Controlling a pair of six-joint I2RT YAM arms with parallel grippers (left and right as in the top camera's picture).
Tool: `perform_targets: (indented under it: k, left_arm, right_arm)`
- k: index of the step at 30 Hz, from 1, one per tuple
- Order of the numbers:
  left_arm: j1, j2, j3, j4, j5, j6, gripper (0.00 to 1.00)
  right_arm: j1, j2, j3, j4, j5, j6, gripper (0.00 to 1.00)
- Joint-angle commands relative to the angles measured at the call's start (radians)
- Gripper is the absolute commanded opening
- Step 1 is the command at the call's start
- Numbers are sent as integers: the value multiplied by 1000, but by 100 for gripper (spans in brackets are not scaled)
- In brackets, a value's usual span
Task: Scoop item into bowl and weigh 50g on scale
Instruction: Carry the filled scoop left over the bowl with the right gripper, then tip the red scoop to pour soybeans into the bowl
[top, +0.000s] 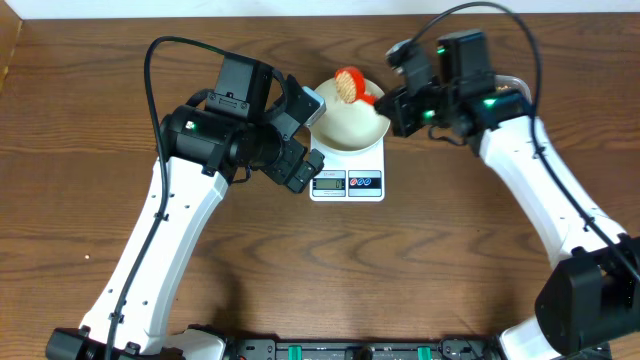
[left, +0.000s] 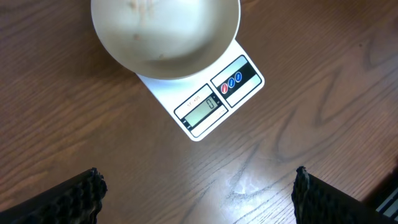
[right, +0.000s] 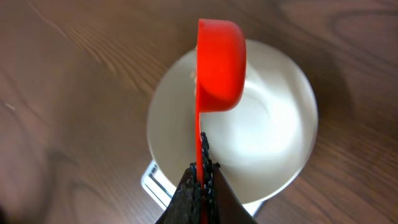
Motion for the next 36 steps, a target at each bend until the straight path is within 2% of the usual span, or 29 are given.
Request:
perform_targets:
  k: [1,16,23,29,33,36]
  left_arm:
    - [-1,7,17,-3,9,-2,98]
    - [-1,7,17,-3,9,-2,98]
    - [-1,7,17,-3,9,-2,98]
    - [-1,7,17,-3,9,-2,98]
    - [-1,7,17,-3,9,-2,98]
    - [-1,7,17,-3,9,-2,98]
  right_arm:
    - [44,-11,3,-9,180,-76,1]
    - [106,-11,3,-9,362,-188,1]
    - [147,-11,3,-8,419,-349,1]
    - [188,-11,3,-8,531,-422,1]
    - [198,-11,3,-3,586,-431,1]
    - [196,-11,3,-3,581,-369,1]
